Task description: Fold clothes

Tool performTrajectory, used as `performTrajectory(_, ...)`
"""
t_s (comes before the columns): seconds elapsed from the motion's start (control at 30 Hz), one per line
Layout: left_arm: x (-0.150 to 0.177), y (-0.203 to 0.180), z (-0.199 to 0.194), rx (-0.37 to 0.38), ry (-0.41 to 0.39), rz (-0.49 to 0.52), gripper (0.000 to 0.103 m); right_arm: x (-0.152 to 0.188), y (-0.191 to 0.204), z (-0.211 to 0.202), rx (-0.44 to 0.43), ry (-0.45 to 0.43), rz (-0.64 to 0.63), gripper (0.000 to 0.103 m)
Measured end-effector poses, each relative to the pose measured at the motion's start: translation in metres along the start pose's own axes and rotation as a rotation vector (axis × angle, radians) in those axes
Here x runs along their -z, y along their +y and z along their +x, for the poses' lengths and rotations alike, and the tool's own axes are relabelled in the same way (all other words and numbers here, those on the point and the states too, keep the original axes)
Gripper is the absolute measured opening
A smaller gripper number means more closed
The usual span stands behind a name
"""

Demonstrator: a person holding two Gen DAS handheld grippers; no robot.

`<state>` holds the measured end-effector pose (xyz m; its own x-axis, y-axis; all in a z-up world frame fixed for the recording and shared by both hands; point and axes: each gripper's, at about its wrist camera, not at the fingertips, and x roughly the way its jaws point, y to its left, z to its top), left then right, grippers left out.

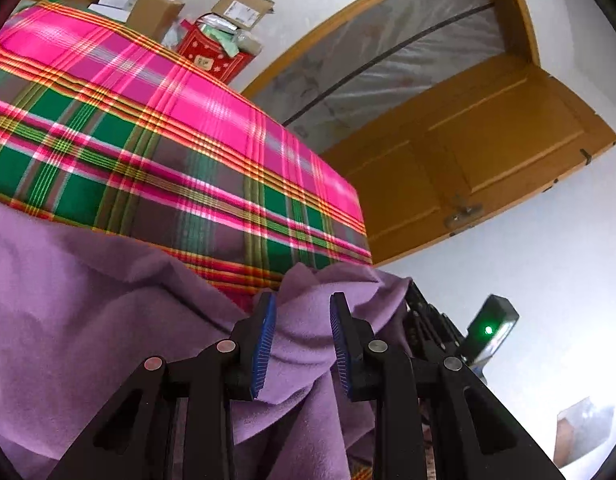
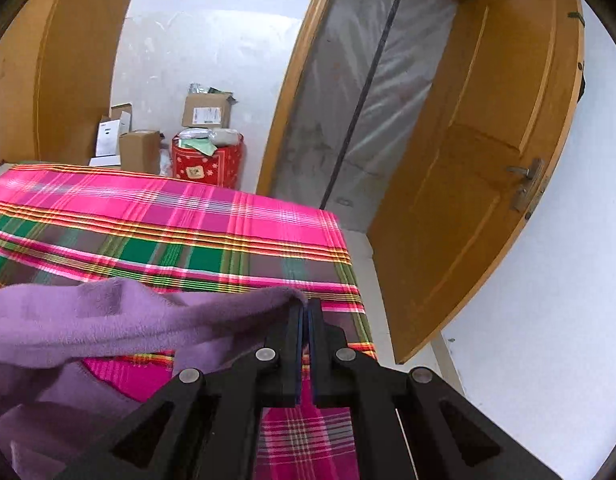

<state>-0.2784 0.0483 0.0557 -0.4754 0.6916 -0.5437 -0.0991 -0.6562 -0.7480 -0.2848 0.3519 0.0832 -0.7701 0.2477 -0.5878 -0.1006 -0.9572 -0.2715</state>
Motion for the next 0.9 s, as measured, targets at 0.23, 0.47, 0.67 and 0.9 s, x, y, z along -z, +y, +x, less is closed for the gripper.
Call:
performTrajectory(0.23,0.019,0.001,-0.017,0.024,0.013,0.004,0.027,0.005,-0.019,0.013,-0.256,0.104,0.117,0.003)
performTrajectory(0.47,0.04,0.006,-0.029,0.045,0.026,-0.015,0.027,0.026,-0.048,-0.009,-0.43,0.121,0.276,0.006)
performTrajectory(0.67,0.058,0.007,-0.031,0.033,0.047,-0.02,0.027,0.046,-0.061,-0.037,-0.582,0.125,0.369,0.036)
performTrajectory(0.9,0.072,0.003,-0.026,0.023,0.07,-0.012,0.027,0.086,-0.061,-0.051,-0.692,0.207,0.438,0.04)
